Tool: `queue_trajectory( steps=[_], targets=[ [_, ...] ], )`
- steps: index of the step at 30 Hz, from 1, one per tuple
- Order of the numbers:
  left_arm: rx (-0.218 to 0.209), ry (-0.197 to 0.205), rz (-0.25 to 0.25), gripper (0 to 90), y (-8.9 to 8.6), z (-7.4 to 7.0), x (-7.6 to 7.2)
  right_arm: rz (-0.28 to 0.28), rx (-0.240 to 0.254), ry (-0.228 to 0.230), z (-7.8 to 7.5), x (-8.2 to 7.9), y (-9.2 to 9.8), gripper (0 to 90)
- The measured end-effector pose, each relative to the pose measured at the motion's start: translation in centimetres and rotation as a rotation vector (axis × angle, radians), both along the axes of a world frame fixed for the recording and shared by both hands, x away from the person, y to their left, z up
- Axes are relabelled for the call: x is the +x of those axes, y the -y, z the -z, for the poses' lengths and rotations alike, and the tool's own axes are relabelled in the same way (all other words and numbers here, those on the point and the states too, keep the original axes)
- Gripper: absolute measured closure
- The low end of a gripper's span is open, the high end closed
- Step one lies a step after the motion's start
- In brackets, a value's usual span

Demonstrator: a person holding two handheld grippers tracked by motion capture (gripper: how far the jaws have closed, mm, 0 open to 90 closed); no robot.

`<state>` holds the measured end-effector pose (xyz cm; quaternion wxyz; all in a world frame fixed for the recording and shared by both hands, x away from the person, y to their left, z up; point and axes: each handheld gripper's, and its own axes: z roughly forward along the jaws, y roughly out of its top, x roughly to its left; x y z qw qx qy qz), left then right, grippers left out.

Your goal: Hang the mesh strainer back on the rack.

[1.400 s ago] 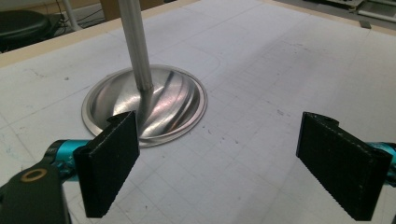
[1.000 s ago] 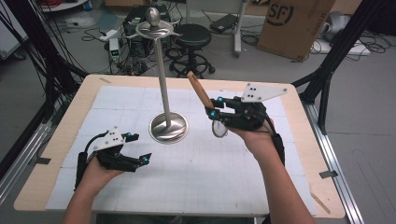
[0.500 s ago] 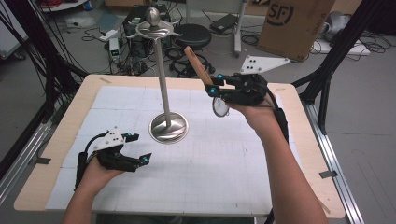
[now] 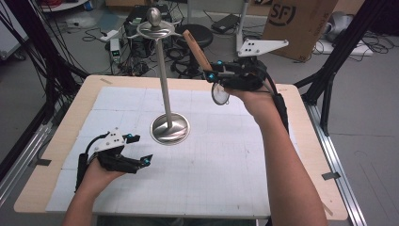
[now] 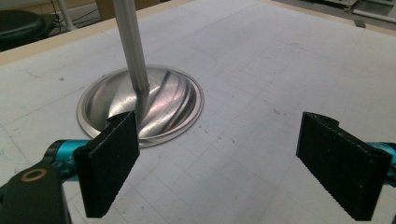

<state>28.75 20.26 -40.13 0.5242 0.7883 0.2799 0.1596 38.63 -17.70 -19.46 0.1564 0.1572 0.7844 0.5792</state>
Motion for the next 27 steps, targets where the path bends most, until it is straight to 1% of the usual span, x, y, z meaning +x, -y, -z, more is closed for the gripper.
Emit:
queue_trajectory(
  steps=[1, 3, 5, 7, 9, 14, 15, 17, 18, 19, 20, 22, 23, 25, 27],
  targets=[
    [0.002, -0.001, -0.001, 14.0, 0.0, 0.0, 0.0, 0.009, 0.002, -0.001, -0.1, 0.0, 0.0, 68.1],
    [0.002, -0.001, 0.000, 14.0, 0.0, 0.0, 0.0, 0.014, -0.008, -0.004, -0.3, 0.2, 0.0, 68.1],
    [0.003, 0.001, 0.002, 14.0, 0.0, 0.0, 0.0, 0.014, -0.005, -0.010, -0.4, 0.3, -0.1, 68.1],
    [0.003, 0.002, 0.002, 14.0, 0.0, 0.0, 0.0, 0.019, -0.009, -0.001, -0.5, 0.5, -0.2, 68.1],
    [-0.003, 0.000, 0.002, 14.0, 0.1, 0.0, 0.0, 0.021, -0.015, -0.017, -0.5, 0.5, -0.3, 68.1],
    [0.005, -0.003, 0.007, 13.9, 0.1, 0.1, 0.0, 0.017, -0.028, -0.017, -0.6, 0.7, -0.7, 68.1],
    [0.005, -0.003, 0.007, 14.0, 0.1, 0.1, 0.0, 0.020, -0.032, -0.024, -0.6, 0.7, -0.8, 68.1],
    [0.005, -0.003, 0.007, 14.0, 0.1, 0.1, 0.0, 0.019, -0.037, -0.019, -0.6, 0.8, -1.0, 68.1],
    [0.003, -0.003, 0.008, 14.0, 0.1, 0.1, 0.0, 0.023, -0.034, -0.027, -0.6, 0.9, -1.1, 68.1],
    [0.001, -0.004, 0.012, 14.0, 0.1, 0.0, 0.0, 0.020, -0.033, -0.024, -0.5, 0.9, -1.1, 68.1],
    [-0.005, -0.003, 0.012, 13.9, 0.1, 0.0, 0.0, 0.021, -0.037, -0.027, -0.4, 0.9, -1.3, 68.1],
    [-0.004, -0.004, 0.014, 13.9, 0.1, 0.0, 0.0, 0.020, -0.043, -0.036, -0.3, 0.9, -1.6, 68.1],
    [-0.002, -0.003, 0.011, 14.0, 0.1, 0.0, 0.0, 0.011, -0.044, -0.031, -0.2, 1.0, -1.9, 68.1],
    [0.001, -0.003, 0.012, 14.0, 0.1, 0.0, 0.0, 0.002, -0.042, -0.035, -0.1, 0.9, -2.3, 68.1],
    [-0.003, -0.001, 0.012, 13.9, 0.0, 0.0, 0.0, -0.013, -0.042, -0.025, -0.1, 0.9, -2.8, 68.1]
  ],
)
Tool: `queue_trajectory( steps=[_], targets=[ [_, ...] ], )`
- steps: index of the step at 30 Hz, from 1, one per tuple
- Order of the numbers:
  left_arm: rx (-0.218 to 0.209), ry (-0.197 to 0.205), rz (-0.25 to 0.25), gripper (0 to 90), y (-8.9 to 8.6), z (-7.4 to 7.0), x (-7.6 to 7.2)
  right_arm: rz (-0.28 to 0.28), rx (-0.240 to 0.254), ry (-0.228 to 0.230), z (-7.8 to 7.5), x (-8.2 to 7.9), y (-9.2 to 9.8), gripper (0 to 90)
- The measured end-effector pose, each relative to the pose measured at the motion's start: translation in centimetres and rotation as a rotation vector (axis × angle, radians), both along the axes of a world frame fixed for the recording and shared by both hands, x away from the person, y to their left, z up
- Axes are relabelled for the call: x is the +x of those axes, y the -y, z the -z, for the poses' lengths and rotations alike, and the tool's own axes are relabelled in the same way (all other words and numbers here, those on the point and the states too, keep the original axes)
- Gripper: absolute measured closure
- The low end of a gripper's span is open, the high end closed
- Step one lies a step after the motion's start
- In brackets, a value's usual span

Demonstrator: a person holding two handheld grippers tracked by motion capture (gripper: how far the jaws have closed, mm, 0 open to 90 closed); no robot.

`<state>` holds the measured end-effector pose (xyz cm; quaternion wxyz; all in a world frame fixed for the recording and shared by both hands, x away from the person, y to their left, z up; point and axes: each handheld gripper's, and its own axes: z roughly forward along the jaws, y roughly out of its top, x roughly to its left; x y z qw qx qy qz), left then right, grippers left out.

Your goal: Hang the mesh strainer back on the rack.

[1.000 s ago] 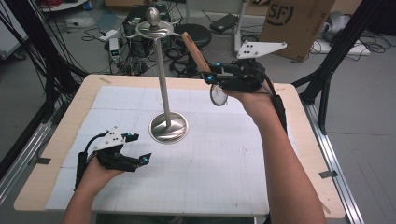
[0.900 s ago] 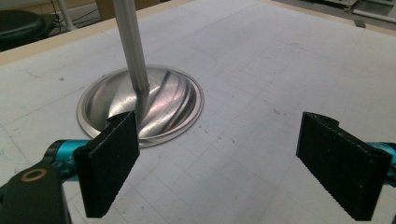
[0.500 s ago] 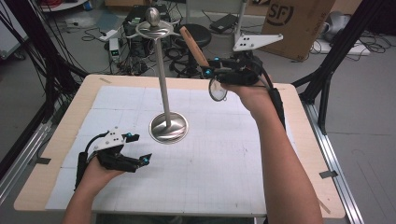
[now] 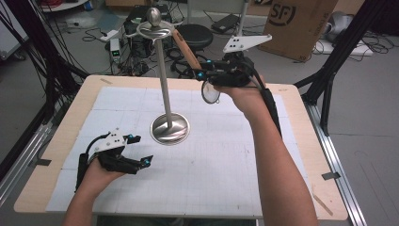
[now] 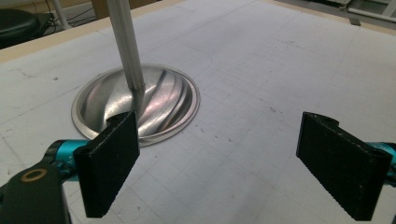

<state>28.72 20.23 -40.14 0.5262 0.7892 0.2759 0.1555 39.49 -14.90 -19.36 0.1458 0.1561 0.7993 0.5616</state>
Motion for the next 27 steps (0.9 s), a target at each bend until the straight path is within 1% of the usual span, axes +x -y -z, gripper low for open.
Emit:
queue_trajectory(
  steps=[1, 3, 4, 5, 6, 7, 8, 9, 10, 11, 12, 13, 14, 15, 16, 17, 18, 19, 20, 21, 22, 23, 24, 25, 26, 27],
  targets=[
    [0.000, 0.001, -0.001, 14.0, 0.0, 0.0, 0.0, -0.004, -0.002, 0.009, 0.0, 0.0, -0.1, 68.1],
    [0.001, 0.000, -0.001, 14.0, -0.1, 0.0, 0.0, -0.005, -0.010, -0.009, 0.0, -0.1, -0.5, 68.1],
    [0.001, 0.000, -0.001, 14.0, -0.1, 0.0, 0.0, -0.008, -0.009, 0.014, 0.1, 0.0, -0.7, 68.1],
    [0.000, 0.000, -0.001, 13.9, 0.0, 0.0, 0.0, -0.007, -0.012, -0.009, 0.1, -0.1, -0.8, 68.1],
    [0.000, -0.001, -0.001, 14.0, -0.1, 0.0, 0.0, -0.009, -0.009, -0.008, 0.1, -0.1, -0.9, 68.1],
    [0.001, 0.000, -0.001, 13.9, -0.1, 0.0, 0.0, -0.011, -0.016, 0.011, 0.1, 0.1, -0.9, 68.1],
    [-0.001, 0.000, -0.002, 14.0, -0.1, 0.0, 0.0, -0.009, -0.016, -0.013, 0.1, -0.1, -1.0, 68.0],
    [-0.001, 0.000, 0.000, 13.9, -0.1, 0.0, 0.0, -0.009, -0.017, -0.007, 0.2, 0.0, -1.1, 68.0],
    [-0.001, 0.000, 0.000, 13.9, -0.1, 0.0, 0.0, -0.008, -0.021, -0.011, 0.2, 0.0, -1.2, 68.0],
    [-0.001, -0.001, 0.000, 14.0, 0.0, 0.0, 0.0, -0.009, -0.019, 0.000, 0.2, 0.1, -1.3, 68.0],
    [0.000, -0.001, 0.000, 14.0, 0.0, 0.0, 0.0, -0.007, -0.024, -0.018, 0.3, 0.0, -1.4, 68.0],
    [0.000, 0.000, 0.000, 14.0, 0.0, 0.0, 0.0, -0.005, -0.027, 0.005, 0.3, 0.2, -1.5, 68.0],
    [0.000, -0.001, 0.000, 14.0, 0.0, 0.0, 0.0, -0.004, -0.029, -0.018, 0.4, 0.1, -1.6, 68.0],
    [0.000, 0.000, 0.000, 14.0, 0.0, 0.0, 0.0, 0.000, -0.035, -0.009, 0.4, 0.2, -1.7, 68.0],
    [0.000, 0.000, 0.000, 14.0, 0.0, 0.0, 0.0, -0.001, -0.030, 0.000, 0.5, 0.3, -1.8, 68.0],
    [-0.001, -0.001, 0.001, 14.0, 0.0, 0.0, 0.0, 0.002, -0.039, 0.003, 0.5, 0.4, -1.9, 68.0],
    [0.000, -0.001, 0.001, 14.0, 0.0, 0.0, 0.0, 0.007, -0.042, -0.013, 0.5, 0.3, -2.1, 68.0],
    [0.000, 0.000, 0.000, 14.0, 0.0, 0.0, 0.0, 0.007, -0.043, -0.014, 0.6, 0.3, -2.1, 68.0],
    [-0.001, -0.001, 0.001, 13.9, 0.0, 0.0, 0.0, 0.008, -0.046, -0.002, 0.6, 0.5, -2.3, 68.0],
    [-0.001, -0.001, 0.000, 13.9, 0.0, 0.0, 0.0, 0.015, -0.053, -0.017, 0.7, 0.4, -2.3, 68.0],
    [0.000, -0.001, 0.000, 14.0, -0.1, 0.0, 0.0, 0.015, -0.058, -0.005, 0.7, 0.6, -2.4, 68.0],
    [-0.001, -0.001, 0.000, 14.0, -0.1, 0.0, 0.0, 0.018, -0.058, -0.012, 0.8, 0.6, -2.5, 68.0],
    [0.000, -0.001, 0.000, 13.9, -0.1, 0.0, 0.0, 0.017, -0.054, -0.034, 0.9, 0.5, -2.6, 67.9],
    [-0.001, 0.000, -0.001, 13.9, -0.1, -0.1, 0.0, 0.016, -0.051, -0.009, 0.9, 0.7, -2.6, 68.0],
    [-0.001, 0.000, -0.001, 13.9, -0.1, -0.1, 0.0, 0.017, -0.052, -0.011, 1.0, 0.7, -2.7, 67.9],
    [0.000, 0.002, -0.002, 14.0, -0.1, -0.1, 0.0, 0.020, -0.051, -0.029, 1.0, 0.6, -2.8, 68.0]
  ],
)
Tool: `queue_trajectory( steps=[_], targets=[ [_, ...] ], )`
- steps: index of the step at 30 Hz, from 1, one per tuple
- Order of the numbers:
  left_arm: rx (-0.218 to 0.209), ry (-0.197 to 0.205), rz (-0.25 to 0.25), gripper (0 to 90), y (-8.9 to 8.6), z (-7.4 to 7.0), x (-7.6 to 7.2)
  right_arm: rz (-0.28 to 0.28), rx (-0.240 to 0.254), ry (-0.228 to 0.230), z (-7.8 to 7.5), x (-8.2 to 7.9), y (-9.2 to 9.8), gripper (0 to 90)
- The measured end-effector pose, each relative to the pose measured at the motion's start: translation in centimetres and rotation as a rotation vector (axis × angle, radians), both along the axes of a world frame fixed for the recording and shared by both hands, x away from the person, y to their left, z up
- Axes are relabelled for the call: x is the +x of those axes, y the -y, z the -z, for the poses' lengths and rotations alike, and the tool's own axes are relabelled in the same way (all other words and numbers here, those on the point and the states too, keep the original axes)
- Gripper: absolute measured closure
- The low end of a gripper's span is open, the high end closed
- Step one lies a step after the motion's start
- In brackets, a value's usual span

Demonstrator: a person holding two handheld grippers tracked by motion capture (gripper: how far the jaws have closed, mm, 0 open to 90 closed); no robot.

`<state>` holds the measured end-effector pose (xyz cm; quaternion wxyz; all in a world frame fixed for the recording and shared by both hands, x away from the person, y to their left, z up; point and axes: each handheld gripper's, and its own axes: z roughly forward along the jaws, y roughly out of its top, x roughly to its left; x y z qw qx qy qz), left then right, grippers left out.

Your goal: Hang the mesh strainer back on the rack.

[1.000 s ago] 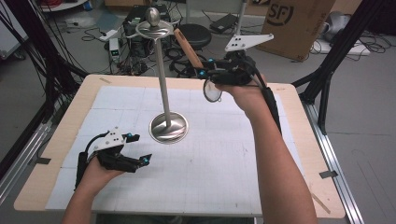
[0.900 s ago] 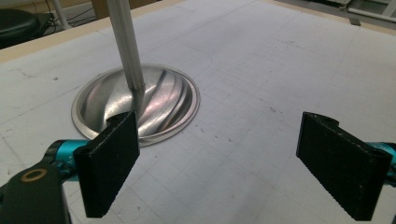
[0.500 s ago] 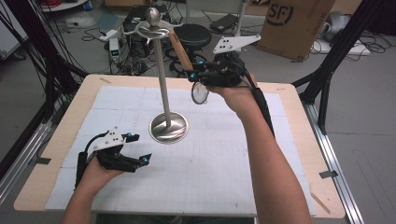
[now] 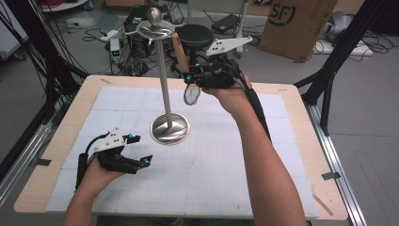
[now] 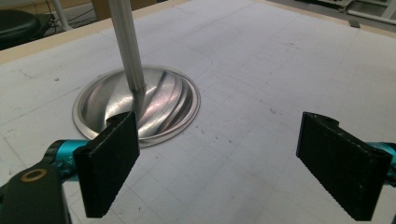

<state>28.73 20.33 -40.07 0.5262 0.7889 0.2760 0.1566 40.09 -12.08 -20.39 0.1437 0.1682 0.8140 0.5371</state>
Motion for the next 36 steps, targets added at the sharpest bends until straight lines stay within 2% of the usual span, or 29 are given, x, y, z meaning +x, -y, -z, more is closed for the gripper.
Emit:
queue_trajectory(
  steps=[1, 2, 4, 5, 7, 13, 16, 19, 21, 23, 25, 28, 31, 32, 33, 34, 35, 36],
  targets=[
    [0.001, 0.002, 0.002, 13.9, 0.0, 0.0, 0.0, -0.002, 0.005, 0.020, 0.1, 0.2, -0.1, 67.9],
    [-0.001, 0.002, 0.000, 14.0, 0.0, 0.0, 0.0, 0.000, 0.003, -0.006, 0.1, 0.0, -0.2, 67.9],
    [0.001, 0.003, 0.000, 14.0, 0.0, 0.0, 0.0, 0.002, 0.004, -0.003, 0.2, 0.1, -0.3, 67.8],
    [0.000, 0.003, -0.001, 14.0, 0.0, 0.0, 0.0, 0.004, 0.005, 0.013, 0.2, 0.2, -0.4, 67.7],
    [-0.003, -0.001, 0.000, 13.9, 0.0, 0.0, 0.0, 0.003, 0.005, -0.003, 0.2, 0.1, -0.5, 67.7],
    [-0.003, -0.001, 0.000, 13.9, 0.0, 0.0, 0.0, 0.004, 0.002, -0.011, 0.2, 0.1, -0.5, 67.7],
    [-0.003, -0.002, 0.001, 14.0, 0.1, 0.0, 0.0, 0.007, 0.000, 0.007, 0.2, 0.3, -0.5, 67.7],
    [-0.002, -0.001, 0.001, 14.0, 0.1, 0.0, 0.0, 0.009, 0.001, -0.017, 0.2, 0.1, -0.6, 67.3],
    [0.001, 0.000, 0.000, 13.9, 0.1, 0.1, 0.0, 0.005, -0.004, 0.002, 0.3, 0.2, -0.7, 65.7],
    [0.001, -0.003, 0.001, 14.0, 0.1, 0.1, 0.0, 0.023, -0.037, -0.011, 0.5, 0.1, -0.7, 59.7],
    [0.006, -0.003, -0.001, 13.9, 0.1, 0.1, 0.0, 0.031, -0.046, -0.012, 0.8, 0.2, -0.7, 57.8],
    [0.003, -0.003, 0.000, 14.0, 0.1, 0.1, 0.0, 0.038, -0.036, -0.019, 1.1, 0.0, -0.3, 56.2],
    [0.002, -0.003, -0.001, 13.9, 0.1, 0.1, 0.0, 0.038, -0.021, -0.009, 1.2, -0.2, 0.2, 53.7],
    [0.003, -0.004, 0.000, 13.9, 0.1, 0.1, 0.0, 0.036, -0.016, 0.006, 1.2, -0.3, 0.4, 53.1],
    [0.003, -0.003, 0.000, 13.9, 0.1, 0.1, 0.0, 0.036, -0.009, -0.015, 1.2, -0.6, 0.6, 52.3],
    [0.004, -0.002, -0.001, 14.0, 0.1, 0.1, 0.0, 0.033, -0.003, 0.009, 1.2, -0.6, 0.8, 51.7],
    [0.004, -0.003, 0.001, 14.0, 0.1, 0.1, 0.0, 0.036, 0.003, -0.005, 1.2, -0.9, 1.0, 51.5],
    [0.004, -0.003, 0.000, 14.0, 0.1, 0.1, 0.0, 0.033, 0.005, 0.005, 1.2, -1.1, 1.2, 51.1]
  ],
)
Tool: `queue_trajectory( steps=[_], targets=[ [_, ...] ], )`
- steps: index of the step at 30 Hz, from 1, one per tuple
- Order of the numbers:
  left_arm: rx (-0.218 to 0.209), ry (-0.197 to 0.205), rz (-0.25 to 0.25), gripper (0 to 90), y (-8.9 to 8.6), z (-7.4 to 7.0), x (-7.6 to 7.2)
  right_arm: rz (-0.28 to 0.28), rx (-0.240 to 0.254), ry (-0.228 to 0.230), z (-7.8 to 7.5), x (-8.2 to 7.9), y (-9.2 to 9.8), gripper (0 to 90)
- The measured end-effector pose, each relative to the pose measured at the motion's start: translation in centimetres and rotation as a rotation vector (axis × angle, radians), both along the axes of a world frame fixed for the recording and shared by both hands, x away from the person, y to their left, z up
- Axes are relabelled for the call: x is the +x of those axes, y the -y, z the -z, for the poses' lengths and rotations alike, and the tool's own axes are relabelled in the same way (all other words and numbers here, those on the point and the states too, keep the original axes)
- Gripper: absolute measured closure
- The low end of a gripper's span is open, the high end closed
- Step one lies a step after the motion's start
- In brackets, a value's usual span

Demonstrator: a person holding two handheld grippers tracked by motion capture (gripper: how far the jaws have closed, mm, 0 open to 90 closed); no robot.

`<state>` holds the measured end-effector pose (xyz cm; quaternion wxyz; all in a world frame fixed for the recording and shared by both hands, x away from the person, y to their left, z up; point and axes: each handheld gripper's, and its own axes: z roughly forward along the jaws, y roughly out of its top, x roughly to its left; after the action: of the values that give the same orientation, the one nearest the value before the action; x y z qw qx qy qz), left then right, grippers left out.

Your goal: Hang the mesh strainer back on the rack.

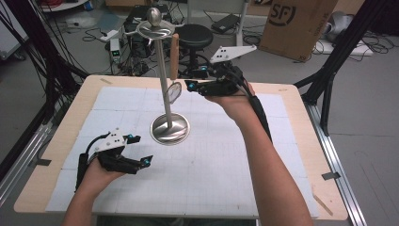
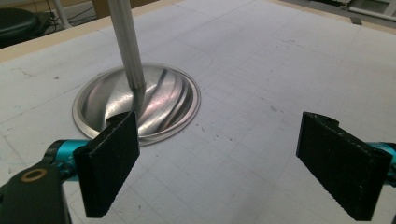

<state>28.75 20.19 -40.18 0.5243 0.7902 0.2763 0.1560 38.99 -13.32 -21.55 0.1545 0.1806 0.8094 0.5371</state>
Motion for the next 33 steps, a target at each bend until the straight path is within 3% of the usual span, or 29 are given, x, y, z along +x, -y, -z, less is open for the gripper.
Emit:
queue_trajectory(
  steps=[4, 5, 7, 13, 16, 33],
  targets=[
    [0.005, 0.003, 0.000, 14.0, 0.0, 0.0, 0.0, -0.003, 0.027, 0.011, -0.2, -0.9, 1.0, 49.2],
    [0.003, 0.004, 0.002, 14.0, 0.0, 0.0, 0.0, -0.006, 0.036, 0.031, -0.2, -1.1, 1.3, 48.8],
    [0.009, 0.007, 0.002, 13.9, 0.0, 0.0, 0.0, -0.016, 0.047, 0.005, 0.0, -1.7, 1.8, 48.0],
    [0.009, -0.001, 0.002, 14.0, 0.1, 0.0, 0.0, -0.021, 0.076, 0.042, 0.6, -3.1, 3.3, 45.1],
    [0.011, 0.001, 0.002, 13.9, 0.1, 0.0, 0.0, -0.013, 0.090, 0.039, 1.1, -3.7, 3.9, 44.1],
    [0.012, -0.001, 0.006, 13.9, 0.2, 0.1, -0.1, 0.046, 0.103, 0.010, 6.6, -6.4, 8.4, 35.9]
  ],
)
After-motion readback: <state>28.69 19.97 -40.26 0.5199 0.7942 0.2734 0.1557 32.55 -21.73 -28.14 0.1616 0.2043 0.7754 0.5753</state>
